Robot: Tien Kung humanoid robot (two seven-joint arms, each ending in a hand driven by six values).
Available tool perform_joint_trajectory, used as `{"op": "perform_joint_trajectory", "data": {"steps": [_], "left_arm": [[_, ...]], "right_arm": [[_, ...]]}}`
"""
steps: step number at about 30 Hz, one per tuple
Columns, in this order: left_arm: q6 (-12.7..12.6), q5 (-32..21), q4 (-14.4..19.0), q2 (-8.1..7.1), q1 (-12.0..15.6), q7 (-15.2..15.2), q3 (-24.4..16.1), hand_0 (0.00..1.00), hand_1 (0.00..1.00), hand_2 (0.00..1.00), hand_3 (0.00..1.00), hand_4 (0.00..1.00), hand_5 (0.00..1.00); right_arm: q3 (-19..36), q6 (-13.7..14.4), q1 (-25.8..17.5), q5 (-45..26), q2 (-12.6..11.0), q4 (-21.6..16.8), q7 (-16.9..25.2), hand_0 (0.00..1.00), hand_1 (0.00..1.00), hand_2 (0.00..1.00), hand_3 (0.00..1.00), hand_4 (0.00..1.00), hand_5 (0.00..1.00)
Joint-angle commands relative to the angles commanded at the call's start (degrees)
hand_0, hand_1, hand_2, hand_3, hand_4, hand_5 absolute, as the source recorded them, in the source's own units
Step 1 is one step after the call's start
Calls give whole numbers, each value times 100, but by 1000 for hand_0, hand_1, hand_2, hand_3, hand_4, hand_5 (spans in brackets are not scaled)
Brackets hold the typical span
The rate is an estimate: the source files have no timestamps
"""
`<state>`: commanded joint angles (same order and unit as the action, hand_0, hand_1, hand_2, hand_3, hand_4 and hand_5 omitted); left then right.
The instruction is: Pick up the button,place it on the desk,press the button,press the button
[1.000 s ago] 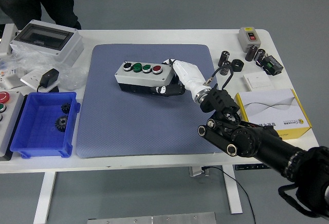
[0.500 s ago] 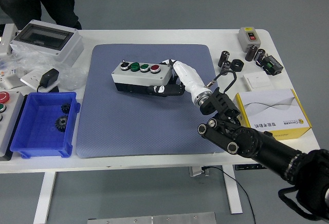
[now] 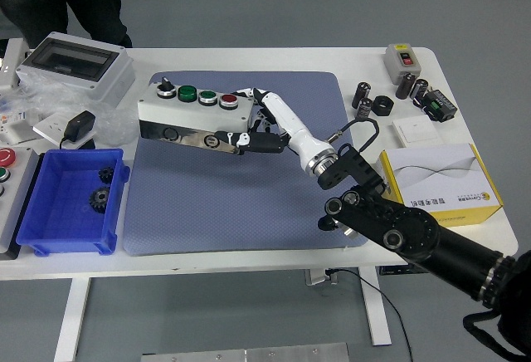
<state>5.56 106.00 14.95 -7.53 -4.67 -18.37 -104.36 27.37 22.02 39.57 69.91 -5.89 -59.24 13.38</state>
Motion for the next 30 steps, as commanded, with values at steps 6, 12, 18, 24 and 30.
{"op": "perform_joint_trajectory", "data": {"steps": [6, 12, 18, 24, 30], "left_arm": [[1, 14, -3, 17, 9, 9, 1, 659, 572, 509, 578, 460, 50], [16, 73, -12, 27, -11, 38, -31, 659, 573, 510, 578, 462, 57], [18, 54, 1, 31, -10, 12, -16, 659, 574, 510, 578, 463, 64], [25, 45, 8, 37, -9, -7, -9, 659, 575, 510, 578, 469, 71], [31, 57, 11, 32, -12, -7, -25, 659, 575, 510, 579, 469, 73]], "right_arm": [[-555, 508, -213, 902, -232, -400, -131, 72, 242, 194, 156, 2, 2], [-828, 898, -312, 1671, -166, -22, -330, 75, 248, 196, 160, 2, 2], [-929, 1019, -335, 1920, -132, 284, -413, 88, 255, 199, 161, 2, 2], [-887, 800, -322, 2000, -168, 387, -367, 90, 253, 197, 159, 2, 2], [-815, 582, -324, 2098, -190, 410, -352, 115, 253, 202, 155, 2, 2]]}}
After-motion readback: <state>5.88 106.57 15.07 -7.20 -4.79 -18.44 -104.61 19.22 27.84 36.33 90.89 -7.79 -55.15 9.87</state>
